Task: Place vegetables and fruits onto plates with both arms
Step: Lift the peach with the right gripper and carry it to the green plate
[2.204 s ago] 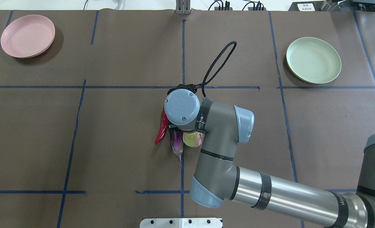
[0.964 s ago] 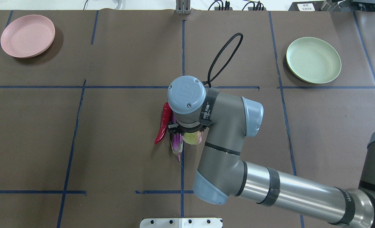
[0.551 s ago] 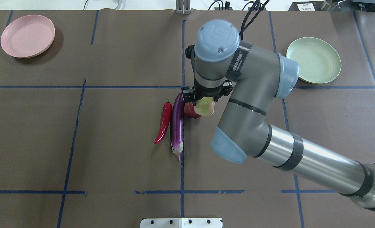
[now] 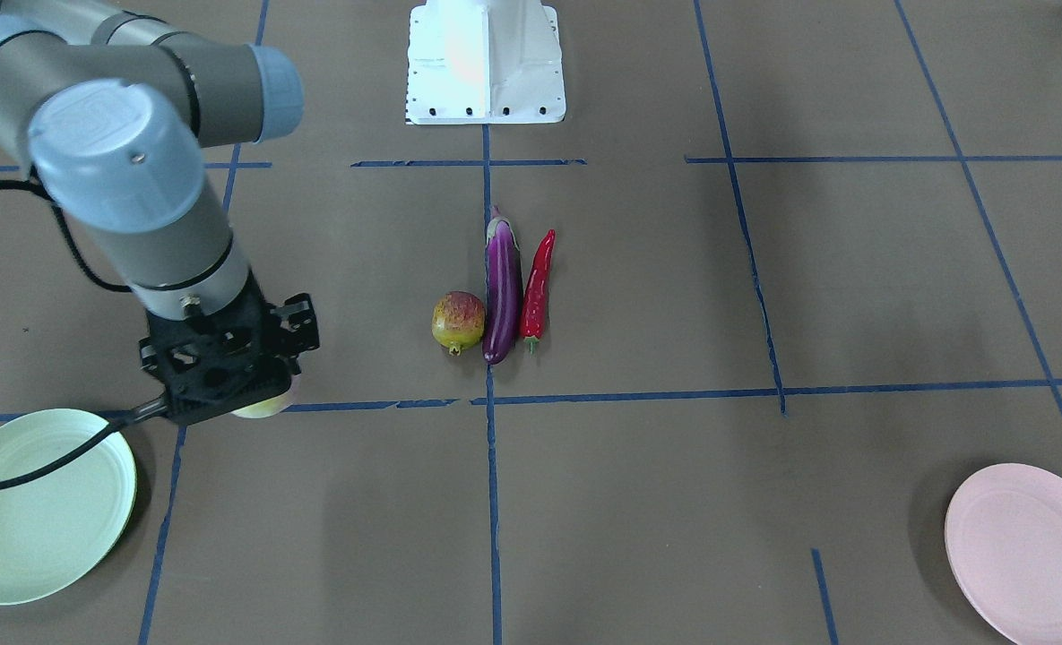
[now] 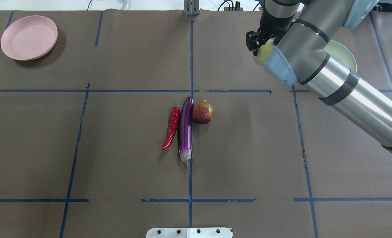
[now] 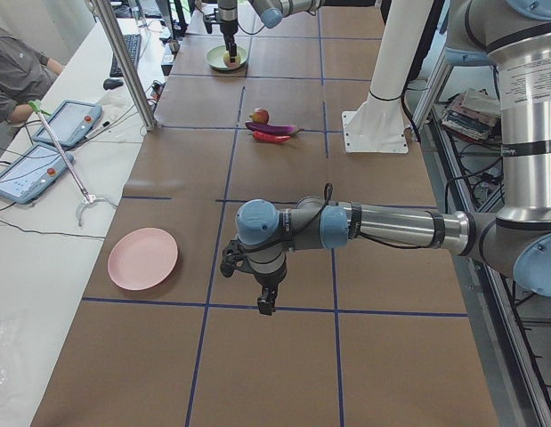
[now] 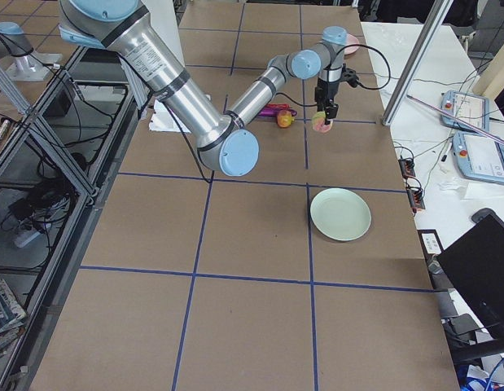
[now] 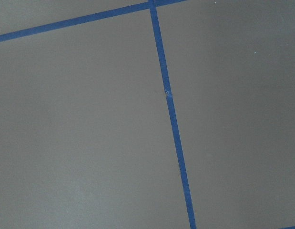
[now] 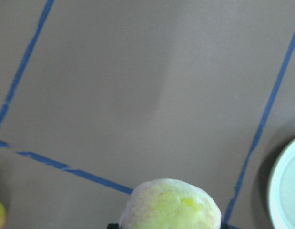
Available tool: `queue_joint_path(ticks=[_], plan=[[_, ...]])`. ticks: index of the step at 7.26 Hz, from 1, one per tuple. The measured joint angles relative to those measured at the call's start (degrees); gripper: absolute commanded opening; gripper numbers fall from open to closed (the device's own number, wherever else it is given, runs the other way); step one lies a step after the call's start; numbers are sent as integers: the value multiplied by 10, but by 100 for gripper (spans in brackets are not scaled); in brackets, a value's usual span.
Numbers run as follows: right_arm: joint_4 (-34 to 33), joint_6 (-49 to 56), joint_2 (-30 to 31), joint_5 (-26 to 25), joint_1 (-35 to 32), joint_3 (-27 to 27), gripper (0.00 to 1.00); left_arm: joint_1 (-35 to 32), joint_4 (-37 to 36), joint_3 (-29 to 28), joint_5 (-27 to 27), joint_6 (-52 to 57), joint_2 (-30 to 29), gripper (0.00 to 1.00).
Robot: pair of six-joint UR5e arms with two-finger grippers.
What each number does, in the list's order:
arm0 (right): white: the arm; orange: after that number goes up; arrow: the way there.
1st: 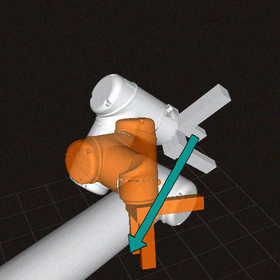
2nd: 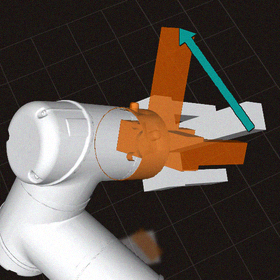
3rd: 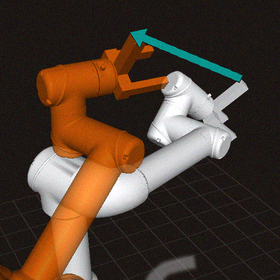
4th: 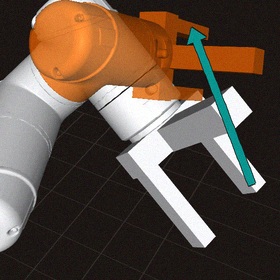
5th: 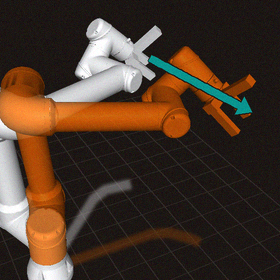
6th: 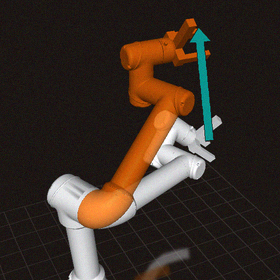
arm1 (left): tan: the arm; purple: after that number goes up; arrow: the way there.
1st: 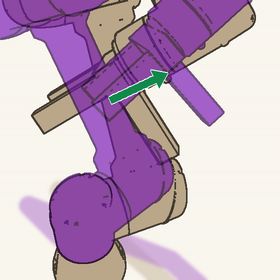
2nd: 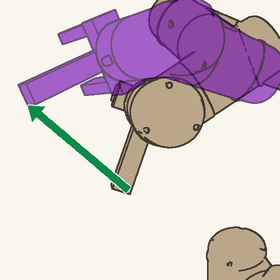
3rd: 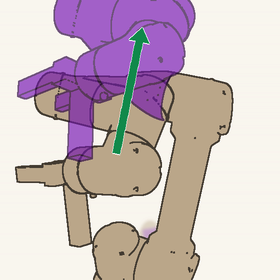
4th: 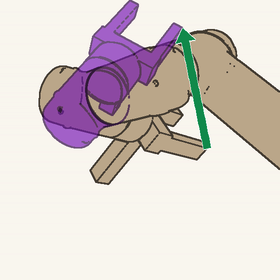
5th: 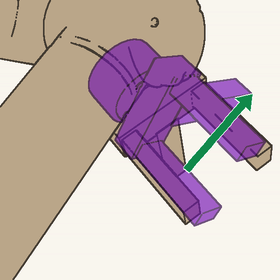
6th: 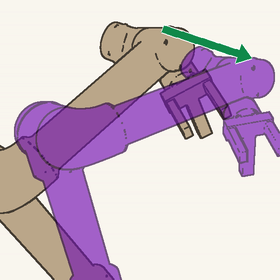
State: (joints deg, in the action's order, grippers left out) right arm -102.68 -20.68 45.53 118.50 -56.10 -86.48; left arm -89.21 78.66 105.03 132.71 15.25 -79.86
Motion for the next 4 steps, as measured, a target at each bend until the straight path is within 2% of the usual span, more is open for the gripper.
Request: queue_joint_path(ticks=[3,4], plan=[[200,159,78,37,-79,143,10,0,0,0,0,1,0,100],[229,202,98,41,-95,169,11,0,0,0,0,1,0,100]])
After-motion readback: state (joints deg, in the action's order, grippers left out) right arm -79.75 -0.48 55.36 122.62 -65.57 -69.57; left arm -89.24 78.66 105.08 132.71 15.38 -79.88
